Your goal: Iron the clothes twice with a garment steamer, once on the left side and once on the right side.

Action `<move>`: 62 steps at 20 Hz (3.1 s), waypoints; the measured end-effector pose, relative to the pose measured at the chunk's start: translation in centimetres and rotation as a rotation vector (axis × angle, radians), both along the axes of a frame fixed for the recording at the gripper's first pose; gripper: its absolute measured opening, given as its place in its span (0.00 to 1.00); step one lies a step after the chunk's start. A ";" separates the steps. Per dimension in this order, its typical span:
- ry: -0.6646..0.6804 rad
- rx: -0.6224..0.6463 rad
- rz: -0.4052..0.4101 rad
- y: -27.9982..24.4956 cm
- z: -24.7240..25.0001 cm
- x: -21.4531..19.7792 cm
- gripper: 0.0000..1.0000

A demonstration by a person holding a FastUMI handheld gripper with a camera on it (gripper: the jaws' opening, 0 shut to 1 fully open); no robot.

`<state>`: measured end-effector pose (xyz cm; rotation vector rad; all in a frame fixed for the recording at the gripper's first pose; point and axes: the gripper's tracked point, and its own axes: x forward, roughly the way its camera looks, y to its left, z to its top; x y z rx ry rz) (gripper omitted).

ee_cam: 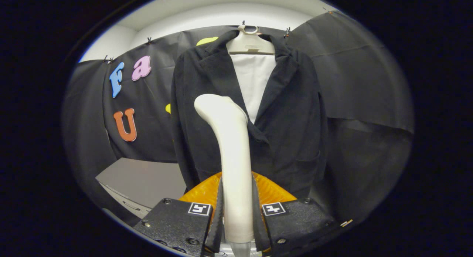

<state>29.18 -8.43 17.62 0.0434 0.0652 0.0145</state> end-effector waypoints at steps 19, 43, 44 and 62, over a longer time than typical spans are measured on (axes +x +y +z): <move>0.245 -0.018 -0.031 -1.8 -12.6 1.1 0.37; 0.457 0.021 -0.047 -3.0 -22.9 0.4 0.37; 0.447 0.032 -0.046 -3.3 -22.3 0.0 0.37; 0.040 0.238 -0.131 -15.2 1.2 -2.7 0.37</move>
